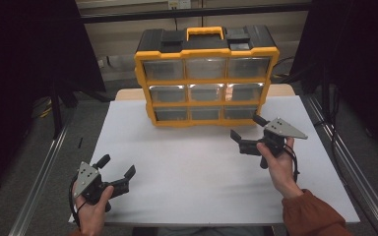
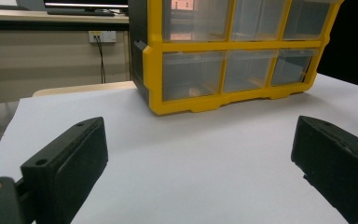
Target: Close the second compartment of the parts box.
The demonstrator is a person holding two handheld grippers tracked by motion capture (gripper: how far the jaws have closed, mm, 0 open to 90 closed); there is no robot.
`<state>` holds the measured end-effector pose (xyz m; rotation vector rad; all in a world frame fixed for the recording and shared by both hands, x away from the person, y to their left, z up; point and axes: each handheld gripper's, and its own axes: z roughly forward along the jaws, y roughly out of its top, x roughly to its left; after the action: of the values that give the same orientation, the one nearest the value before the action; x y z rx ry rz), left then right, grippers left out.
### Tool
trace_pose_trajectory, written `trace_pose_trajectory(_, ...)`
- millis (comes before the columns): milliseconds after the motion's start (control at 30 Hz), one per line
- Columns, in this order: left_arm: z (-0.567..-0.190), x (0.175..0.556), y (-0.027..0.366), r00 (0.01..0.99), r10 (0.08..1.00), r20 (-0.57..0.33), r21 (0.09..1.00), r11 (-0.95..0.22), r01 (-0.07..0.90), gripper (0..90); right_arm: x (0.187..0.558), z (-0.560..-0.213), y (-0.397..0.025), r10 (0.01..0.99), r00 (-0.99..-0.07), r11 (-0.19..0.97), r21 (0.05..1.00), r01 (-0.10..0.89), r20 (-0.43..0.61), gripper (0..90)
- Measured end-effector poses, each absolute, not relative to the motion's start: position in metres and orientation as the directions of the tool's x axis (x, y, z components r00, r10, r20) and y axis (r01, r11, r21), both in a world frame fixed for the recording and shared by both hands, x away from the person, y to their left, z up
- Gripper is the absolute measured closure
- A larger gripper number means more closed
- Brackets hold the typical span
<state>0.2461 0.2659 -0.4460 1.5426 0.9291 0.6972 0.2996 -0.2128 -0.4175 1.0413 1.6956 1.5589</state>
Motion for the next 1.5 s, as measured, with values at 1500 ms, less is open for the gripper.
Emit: trace_pose_trajectory(1500,-0.447,0.240,0.272,0.496,0.867,-0.049,0.982,-0.050,0.184,3.1,0.199,-0.459,-0.304,0.951,-0.306,0.032,0.970,0.241,0.044,3.7)
